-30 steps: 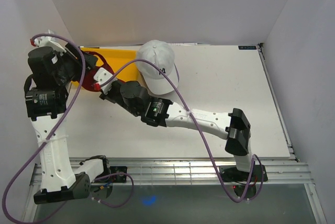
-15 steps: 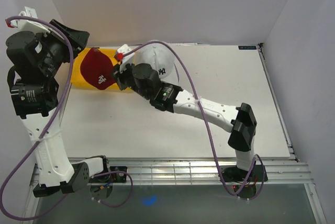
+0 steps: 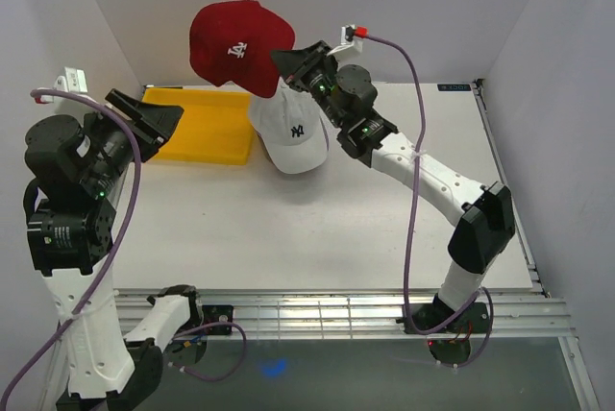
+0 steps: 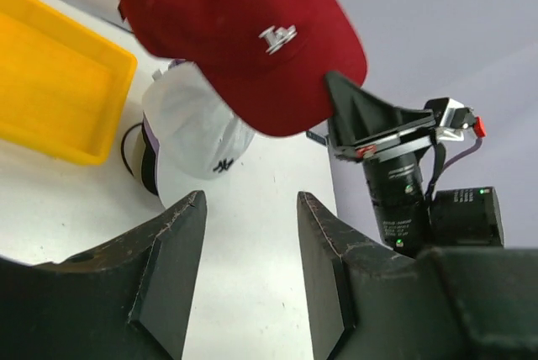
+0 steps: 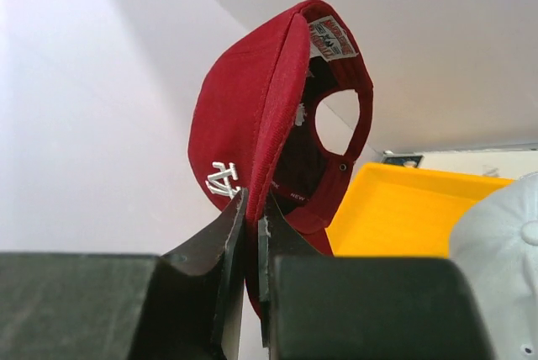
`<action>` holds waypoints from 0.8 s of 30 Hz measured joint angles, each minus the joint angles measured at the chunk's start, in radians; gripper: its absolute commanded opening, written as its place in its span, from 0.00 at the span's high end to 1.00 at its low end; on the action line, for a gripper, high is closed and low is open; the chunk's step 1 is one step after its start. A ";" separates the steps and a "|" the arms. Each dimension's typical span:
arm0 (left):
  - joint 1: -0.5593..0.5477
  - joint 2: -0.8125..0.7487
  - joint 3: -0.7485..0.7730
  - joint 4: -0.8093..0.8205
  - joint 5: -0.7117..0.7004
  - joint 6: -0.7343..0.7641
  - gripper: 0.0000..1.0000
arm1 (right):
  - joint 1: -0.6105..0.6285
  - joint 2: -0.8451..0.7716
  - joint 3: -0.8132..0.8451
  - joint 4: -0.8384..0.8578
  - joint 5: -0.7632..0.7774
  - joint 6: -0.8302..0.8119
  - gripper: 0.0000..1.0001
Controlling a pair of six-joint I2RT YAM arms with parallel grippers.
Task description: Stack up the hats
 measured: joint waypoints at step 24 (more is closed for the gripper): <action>-0.182 -0.033 -0.016 -0.108 -0.018 -0.008 0.43 | -0.082 -0.255 -0.650 0.386 0.376 0.759 0.92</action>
